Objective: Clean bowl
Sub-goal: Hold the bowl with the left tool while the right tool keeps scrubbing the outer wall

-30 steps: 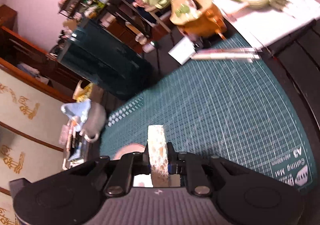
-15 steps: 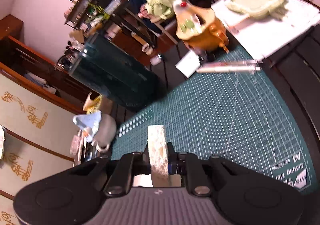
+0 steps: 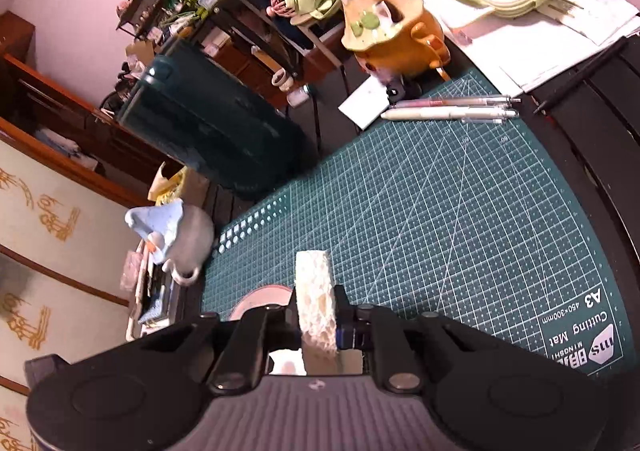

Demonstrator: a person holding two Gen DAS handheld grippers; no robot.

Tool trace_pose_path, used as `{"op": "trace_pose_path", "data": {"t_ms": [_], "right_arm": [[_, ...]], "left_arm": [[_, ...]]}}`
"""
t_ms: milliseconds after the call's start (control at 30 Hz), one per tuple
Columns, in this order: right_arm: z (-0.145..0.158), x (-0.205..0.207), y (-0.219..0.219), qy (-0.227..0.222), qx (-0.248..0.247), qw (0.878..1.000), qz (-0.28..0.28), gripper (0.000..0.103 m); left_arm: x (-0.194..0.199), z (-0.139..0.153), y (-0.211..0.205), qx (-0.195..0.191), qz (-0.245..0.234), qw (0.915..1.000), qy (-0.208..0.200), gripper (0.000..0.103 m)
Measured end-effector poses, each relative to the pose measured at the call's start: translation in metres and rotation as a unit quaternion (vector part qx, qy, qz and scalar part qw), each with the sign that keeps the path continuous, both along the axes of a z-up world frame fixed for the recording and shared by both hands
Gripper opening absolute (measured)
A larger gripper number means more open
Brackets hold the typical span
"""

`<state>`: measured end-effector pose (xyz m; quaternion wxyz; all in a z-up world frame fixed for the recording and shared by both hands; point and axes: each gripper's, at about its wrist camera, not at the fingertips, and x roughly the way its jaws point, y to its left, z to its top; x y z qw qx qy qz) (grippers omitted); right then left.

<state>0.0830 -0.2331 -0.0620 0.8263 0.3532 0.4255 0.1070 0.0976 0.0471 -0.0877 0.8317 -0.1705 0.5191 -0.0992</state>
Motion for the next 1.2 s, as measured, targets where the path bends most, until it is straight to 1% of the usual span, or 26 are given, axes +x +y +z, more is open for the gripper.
{"op": "trace_pose_path", "data": {"t_ms": [67, 167, 233, 300, 367, 433, 467, 533, 600, 667, 733, 767, 800, 900, 933, 1067, 1133, 1200], "right_arm": [[0.008, -0.001, -0.005, -0.018, 0.008, 1.000, -0.007, 0.012], [0.005, -0.001, -0.001, -0.014, 0.000, 1.000, -0.003, 0.012], [-0.003, 0.000, 0.005, 0.005, -0.018, 1.000, 0.004, 0.012], [-0.002, 0.000, 0.005, 0.005, -0.016, 1.000, 0.004, 0.012], [0.007, -0.002, 0.001, -0.011, -0.009, 1.000, -0.002, 0.012], [0.014, -0.004, 0.000, -0.029, -0.014, 0.999, -0.003, 0.012], [0.011, -0.003, 0.003, -0.024, -0.022, 0.999, 0.002, 0.012], [0.001, 0.000, 0.008, 0.002, -0.032, 0.999, 0.009, 0.012], [-0.002, 0.000, 0.009, 0.011, -0.036, 0.999, 0.009, 0.012], [0.005, -0.002, 0.005, 0.000, -0.029, 1.000, 0.006, 0.012], [0.015, -0.005, 0.001, -0.023, -0.021, 1.000, -0.002, 0.012], [0.015, -0.005, 0.001, -0.024, -0.021, 0.999, -0.001, 0.012], [0.014, -0.005, 0.002, -0.023, -0.025, 0.999, 0.002, 0.012], [-0.003, 0.001, 0.009, 0.017, -0.038, 0.999, 0.010, 0.012], [-0.003, 0.001, 0.009, 0.016, -0.036, 0.999, 0.009, 0.012], [0.018, -0.005, -0.001, -0.031, -0.014, 0.999, -0.005, 0.012], [0.013, -0.003, 0.003, -0.024, -0.020, 1.000, 0.002, 0.012], [0.003, 0.000, 0.009, -0.003, -0.032, 0.999, 0.011, 0.012]], "left_arm": [[0.000, -0.001, 0.001, -0.001, 0.000, 1.0000, 0.001, 0.019], [-0.001, -0.002, 0.002, -0.001, -0.001, 1.0000, 0.001, 0.019], [-0.001, -0.002, 0.002, -0.002, -0.001, 1.0000, 0.002, 0.019], [-0.001, -0.001, 0.002, -0.003, 0.001, 1.0000, 0.002, 0.019], [-0.001, -0.001, 0.002, -0.003, 0.001, 1.0000, 0.002, 0.019], [-0.001, -0.002, 0.003, -0.002, 0.000, 1.0000, 0.001, 0.019], [-0.001, -0.002, 0.003, -0.001, 0.000, 1.0000, 0.001, 0.019], [-0.002, -0.001, 0.002, -0.001, 0.000, 1.0000, 0.001, 0.019], [-0.002, -0.001, 0.002, -0.002, 0.001, 1.0000, 0.001, 0.019], [-0.002, -0.001, 0.001, -0.002, 0.001, 1.0000, 0.001, 0.019], [-0.001, -0.001, 0.001, 0.000, 0.001, 1.0000, 0.001, 0.019], [-0.001, 0.000, 0.000, 0.001, 0.001, 1.0000, 0.001, 0.019], [-0.001, 0.000, 0.000, 0.001, 0.001, 1.0000, 0.001, 0.019], [-0.001, -0.001, 0.000, 0.000, 0.001, 1.0000, 0.001, 0.019], [-0.001, -0.001, 0.000, -0.001, 0.002, 1.0000, 0.002, 0.019], [-0.001, 0.000, -0.001, 0.003, 0.001, 1.0000, 0.000, 0.019], [0.000, 0.000, -0.002, 0.004, 0.000, 1.0000, 0.000, 0.019], [0.000, -0.001, -0.001, 0.004, 0.000, 1.0000, 0.000, 0.019]]}}
